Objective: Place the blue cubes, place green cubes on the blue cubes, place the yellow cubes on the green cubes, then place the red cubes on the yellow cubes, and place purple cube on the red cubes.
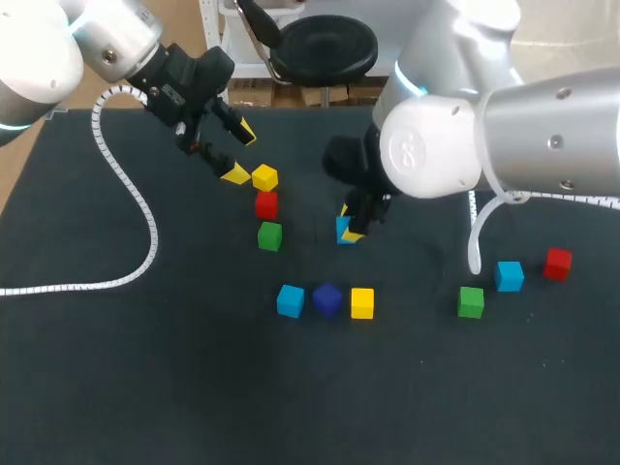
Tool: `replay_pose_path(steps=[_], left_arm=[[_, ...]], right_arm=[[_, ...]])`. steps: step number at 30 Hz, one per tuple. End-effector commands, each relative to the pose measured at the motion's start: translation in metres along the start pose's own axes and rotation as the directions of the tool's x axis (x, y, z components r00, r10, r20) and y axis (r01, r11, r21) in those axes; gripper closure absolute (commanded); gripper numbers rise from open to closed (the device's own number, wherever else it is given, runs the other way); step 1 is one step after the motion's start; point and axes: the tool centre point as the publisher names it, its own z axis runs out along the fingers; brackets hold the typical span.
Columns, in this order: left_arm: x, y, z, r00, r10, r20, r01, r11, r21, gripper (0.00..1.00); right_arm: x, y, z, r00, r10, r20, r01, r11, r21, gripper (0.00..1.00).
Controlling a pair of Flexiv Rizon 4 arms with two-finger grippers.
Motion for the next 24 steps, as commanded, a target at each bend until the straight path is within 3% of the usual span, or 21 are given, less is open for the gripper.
replay_pose_path(steps=[1, 24], left_arm=[[0.0001, -0.0004, -0.0003, 1.000, 0.000, -0.001, 0.000, 1.000, -0.001, 0.00], [0.0001, -0.0004, -0.0003, 1.000, 0.000, -0.001, 0.000, 1.000, -0.001, 0.00]], right_arm=[[0.0001, 0.0007, 0.0018, 1.000, 0.003, 0.001, -0.003, 1.000, 0.003, 1.00], [-0.0011, -0.0045, 0.0020, 1.000, 0.011, -0.016, -0.011, 1.000, 0.006, 1.00]])
